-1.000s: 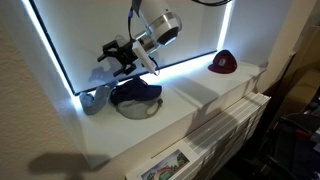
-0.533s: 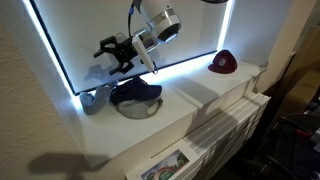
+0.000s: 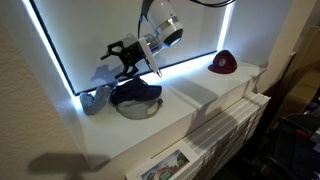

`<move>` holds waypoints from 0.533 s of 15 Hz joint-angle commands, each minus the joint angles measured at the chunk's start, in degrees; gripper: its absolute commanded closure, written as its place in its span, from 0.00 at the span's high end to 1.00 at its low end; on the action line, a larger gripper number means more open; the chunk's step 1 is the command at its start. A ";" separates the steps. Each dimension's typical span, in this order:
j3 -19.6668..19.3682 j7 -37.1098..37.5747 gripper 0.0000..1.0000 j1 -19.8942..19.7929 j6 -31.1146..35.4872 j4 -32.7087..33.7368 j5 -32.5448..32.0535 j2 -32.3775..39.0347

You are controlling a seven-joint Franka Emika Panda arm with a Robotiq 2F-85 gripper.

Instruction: Move the grey cap to the right

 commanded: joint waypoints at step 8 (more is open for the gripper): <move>-17.02 32.70 1.00 20.77 17.08 -4.85 -7.81 -9.33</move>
